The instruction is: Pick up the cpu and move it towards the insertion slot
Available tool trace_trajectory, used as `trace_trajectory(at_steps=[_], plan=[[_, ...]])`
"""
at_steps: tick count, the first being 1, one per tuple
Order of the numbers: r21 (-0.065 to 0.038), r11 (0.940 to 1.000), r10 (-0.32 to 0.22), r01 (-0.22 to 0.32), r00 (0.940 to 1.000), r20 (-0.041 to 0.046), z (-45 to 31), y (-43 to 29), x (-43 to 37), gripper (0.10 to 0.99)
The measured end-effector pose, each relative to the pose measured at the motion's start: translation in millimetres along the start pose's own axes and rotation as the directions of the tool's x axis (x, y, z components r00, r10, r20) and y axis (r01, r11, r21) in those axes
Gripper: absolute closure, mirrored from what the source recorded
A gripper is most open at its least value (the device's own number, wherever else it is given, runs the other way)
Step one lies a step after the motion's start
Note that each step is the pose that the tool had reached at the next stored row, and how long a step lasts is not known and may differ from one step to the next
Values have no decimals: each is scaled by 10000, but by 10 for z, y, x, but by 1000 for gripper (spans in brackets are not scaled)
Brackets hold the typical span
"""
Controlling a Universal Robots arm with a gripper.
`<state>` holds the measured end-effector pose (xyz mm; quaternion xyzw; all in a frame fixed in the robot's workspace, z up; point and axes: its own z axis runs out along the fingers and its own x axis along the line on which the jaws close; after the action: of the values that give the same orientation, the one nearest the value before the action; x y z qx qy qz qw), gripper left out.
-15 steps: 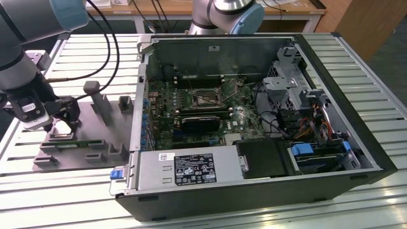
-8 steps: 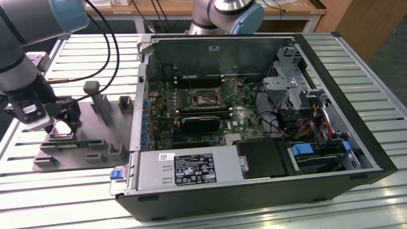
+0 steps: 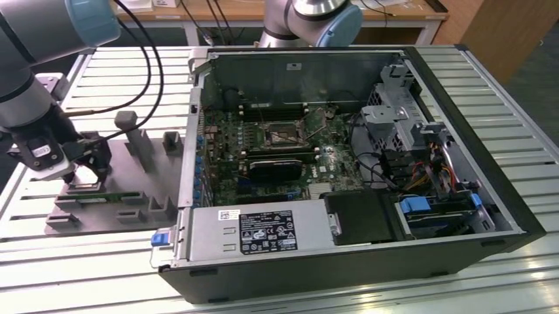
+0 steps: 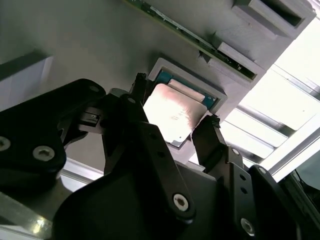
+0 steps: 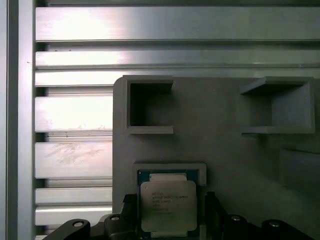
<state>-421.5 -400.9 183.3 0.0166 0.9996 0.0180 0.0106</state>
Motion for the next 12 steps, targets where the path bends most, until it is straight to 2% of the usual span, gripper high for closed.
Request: trace_trajectory(at_steps=[12], plan=[[1, 10000, -1, 1, 10000, 2, 0, -1, 8, 439]])
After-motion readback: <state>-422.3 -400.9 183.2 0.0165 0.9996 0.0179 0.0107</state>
